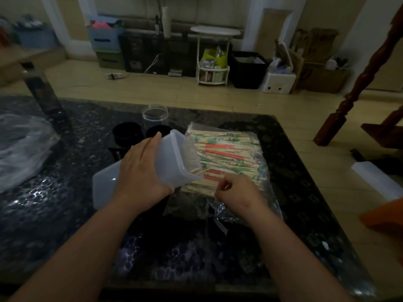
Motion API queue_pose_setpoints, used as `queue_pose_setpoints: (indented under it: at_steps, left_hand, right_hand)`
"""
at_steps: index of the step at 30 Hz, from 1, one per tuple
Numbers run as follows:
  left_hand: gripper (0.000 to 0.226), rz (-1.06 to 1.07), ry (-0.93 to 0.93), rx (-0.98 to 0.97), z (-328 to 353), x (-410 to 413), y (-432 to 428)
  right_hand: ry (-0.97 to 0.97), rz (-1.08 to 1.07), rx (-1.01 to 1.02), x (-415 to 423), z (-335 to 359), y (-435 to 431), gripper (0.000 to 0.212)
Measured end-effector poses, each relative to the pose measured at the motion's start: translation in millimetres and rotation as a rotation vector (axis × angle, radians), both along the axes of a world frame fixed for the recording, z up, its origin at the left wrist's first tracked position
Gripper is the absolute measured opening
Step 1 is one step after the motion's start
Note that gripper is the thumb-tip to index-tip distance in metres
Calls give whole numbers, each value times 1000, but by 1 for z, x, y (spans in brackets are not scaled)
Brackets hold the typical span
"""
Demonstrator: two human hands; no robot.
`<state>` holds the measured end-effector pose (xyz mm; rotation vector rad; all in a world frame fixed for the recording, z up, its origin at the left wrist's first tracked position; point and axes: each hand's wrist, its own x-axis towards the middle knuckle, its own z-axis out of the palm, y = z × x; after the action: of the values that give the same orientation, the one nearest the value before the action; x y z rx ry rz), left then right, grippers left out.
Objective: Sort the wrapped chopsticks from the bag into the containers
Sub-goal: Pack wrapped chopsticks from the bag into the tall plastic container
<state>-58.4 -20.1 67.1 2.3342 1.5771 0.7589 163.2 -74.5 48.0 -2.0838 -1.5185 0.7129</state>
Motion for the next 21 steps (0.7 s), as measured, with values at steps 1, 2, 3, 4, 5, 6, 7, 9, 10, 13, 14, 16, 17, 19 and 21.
queue_pose_setpoints:
  at_steps: [1, 2, 3, 4, 5, 6, 7, 9, 10, 13, 14, 16, 17, 19, 21]
  left_hand:
    - [127, 0, 1, -1, 0, 0, 0]
    - [127, -2, 1, -3, 1, 1, 0]
    - [127, -4, 0, -7, 1, 1, 0]
    - [127, -4, -4, -12, 2, 2, -1]
    - [127, -5, -7, -16, 2, 2, -1]
    - [127, -6, -8, -19, 2, 2, -1]
    - [127, -7, -6, -19, 2, 2, -1]
    - [127, -11, -8, -15, 2, 2, -1]
    - [126, -10, -10, -16, 1, 1, -1]
    - [127, -2, -3, -24, 0, 0, 1]
    - [128, -1, -3, -21, -1, 0, 1]
    - [128, -4, -6, -12, -2, -1, 2]
    - [128, -6, -8, -11, -2, -1, 2]
    - [127, -12, -6, -15, -2, 0, 2]
    - [126, -20, -2, -8, -2, 0, 2]
  right_hand:
    - [-91, 67, -101, 0, -2, -1, 10]
    - [-164, 120, -210, -2, -4, -2, 11]
    - [-228, 167, -305, -3, -9, -3, 18]
    - [-277, 204, -395, -6, -12, -4, 23]
    - [-306, 222, -449, -7, -16, -4, 27]
    - [-323, 229, -479, -9, -18, -5, 30]
    - [-338, 233, -479, -10, -21, -5, 34]
    - [-348, 212, -442, -10, -25, -6, 50]
    - [-348, 195, -416, -10, -26, -6, 61]
    - [-327, 142, -346, -11, -29, -2, 75]
    - [-337, 139, -306, -11, -31, 0, 69]
    - [-423, 173, -229, -11, -38, 2, 48]
    - [-463, 190, -207, -10, -41, 3, 40]
    - [-489, 213, -174, -7, -46, 3, 38]
    - [-476, 202, -162, -5, -47, 3, 43]
